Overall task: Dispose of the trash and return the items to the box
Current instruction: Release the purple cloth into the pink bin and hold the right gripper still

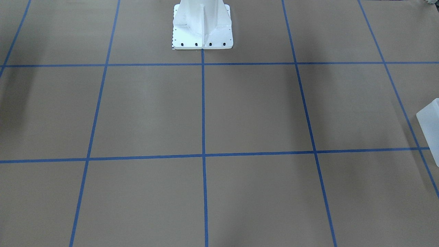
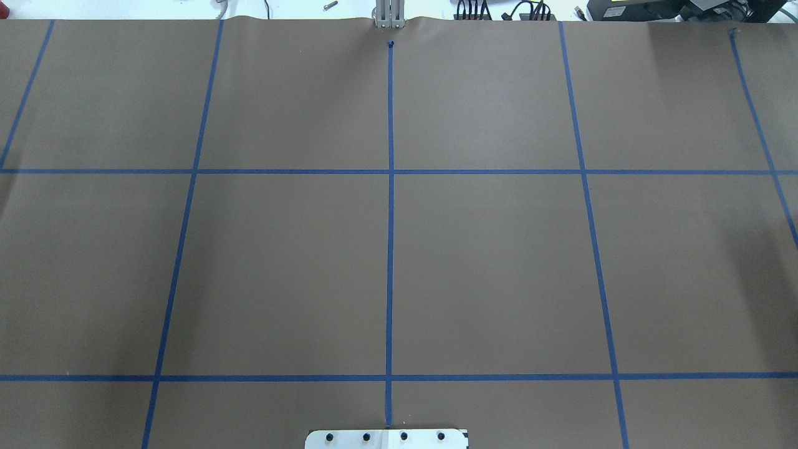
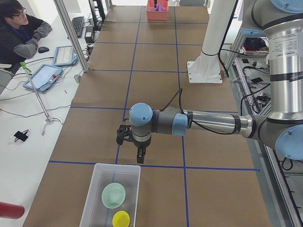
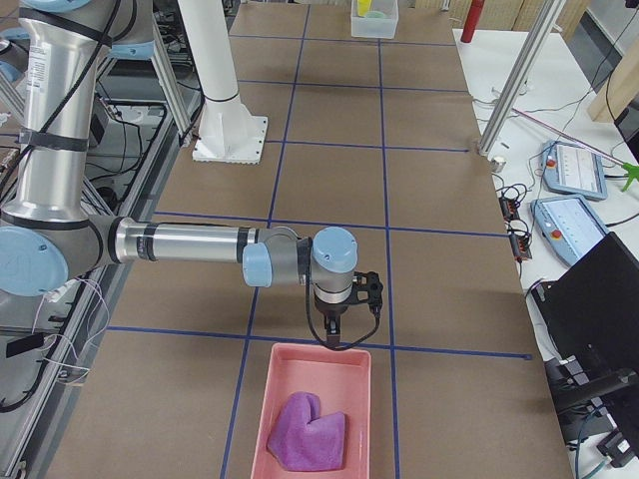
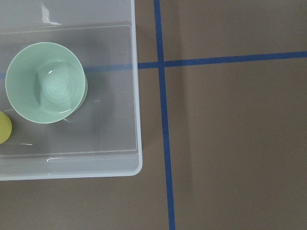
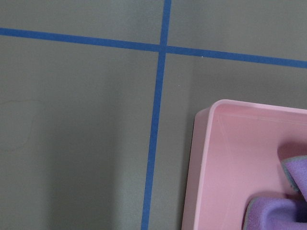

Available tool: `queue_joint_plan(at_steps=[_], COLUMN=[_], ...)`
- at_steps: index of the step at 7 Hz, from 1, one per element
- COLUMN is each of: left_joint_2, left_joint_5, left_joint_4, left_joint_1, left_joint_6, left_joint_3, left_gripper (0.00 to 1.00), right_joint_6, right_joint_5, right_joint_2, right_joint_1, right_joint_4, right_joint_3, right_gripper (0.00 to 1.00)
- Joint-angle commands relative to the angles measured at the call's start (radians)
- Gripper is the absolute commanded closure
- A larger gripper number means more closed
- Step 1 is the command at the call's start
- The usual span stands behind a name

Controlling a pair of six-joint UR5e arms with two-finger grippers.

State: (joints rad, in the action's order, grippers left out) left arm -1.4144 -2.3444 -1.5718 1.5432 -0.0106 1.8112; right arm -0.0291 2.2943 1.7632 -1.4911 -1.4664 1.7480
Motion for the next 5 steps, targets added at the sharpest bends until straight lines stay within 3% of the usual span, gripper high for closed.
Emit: queue_joint_plan(at_steps=[1,5], left_joint_2=[0.000,-0.003], left_joint_5=[0.029,0.036], left_joint_4=[-0.001,-0.002], left_joint_1=[0.000,0.000], left_joint_6=[0.001,0.001], left_joint_3=[0.002,0.019], left_gripper=[0.01,0.01], right_joint_6=[0.000,0.000], right_joint_5=[0.002,0.002], right_joint_2=[0.001,-0.001], right_joint_1=[0.000,0.000], right_joint_4=[0.001,0.006], right_joint_3=[0.001,0.001], right_gripper=[0.00,0.00])
